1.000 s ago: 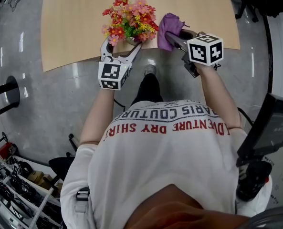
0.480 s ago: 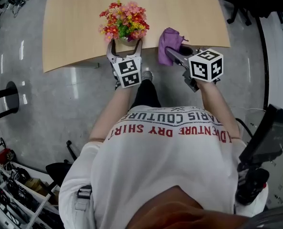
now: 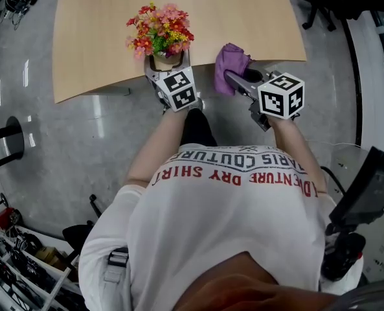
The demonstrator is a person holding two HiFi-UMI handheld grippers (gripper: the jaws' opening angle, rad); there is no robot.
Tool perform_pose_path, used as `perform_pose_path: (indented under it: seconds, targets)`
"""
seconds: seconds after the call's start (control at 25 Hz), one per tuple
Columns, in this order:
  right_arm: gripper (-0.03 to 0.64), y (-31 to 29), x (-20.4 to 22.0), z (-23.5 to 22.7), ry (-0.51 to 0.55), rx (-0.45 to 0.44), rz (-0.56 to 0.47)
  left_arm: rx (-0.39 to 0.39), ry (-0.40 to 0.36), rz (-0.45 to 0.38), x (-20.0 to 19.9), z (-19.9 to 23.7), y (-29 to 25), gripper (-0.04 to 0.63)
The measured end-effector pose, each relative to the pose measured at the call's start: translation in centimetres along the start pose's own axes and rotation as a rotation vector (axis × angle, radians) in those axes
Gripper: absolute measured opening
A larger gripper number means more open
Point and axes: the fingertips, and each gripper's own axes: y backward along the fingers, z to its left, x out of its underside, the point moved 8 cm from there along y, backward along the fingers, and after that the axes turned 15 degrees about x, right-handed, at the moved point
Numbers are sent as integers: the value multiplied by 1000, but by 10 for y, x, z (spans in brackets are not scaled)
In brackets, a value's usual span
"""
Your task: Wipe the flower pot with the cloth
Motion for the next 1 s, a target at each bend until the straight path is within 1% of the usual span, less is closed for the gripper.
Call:
perform_pose_path:
  seconds: [0.16,0.24,0.44,0.64,0.8,1.0]
  targets:
    - [60,-2,0,-3,-3,-2,1,3,-4,-29,-1,-1,-2,422]
    - [60,-3,-1,-3,-1,-5,4,14,-1,-29,-1,-1,-2,422]
    - [60,-9,-12,-6,-5,-13,9,93,-26,-30,-9,4,-2,421]
    - [60,-24,-17,1,-21,-37,4,211,-72,-36,-8,19,7,420]
    - [60,-43,-26,-5,-37,-66,5,347,-125,-43,-9,27,2,420]
    - [60,-64,-33,-10,-71,-91,3,512,-185,-23,-9,41,1,420]
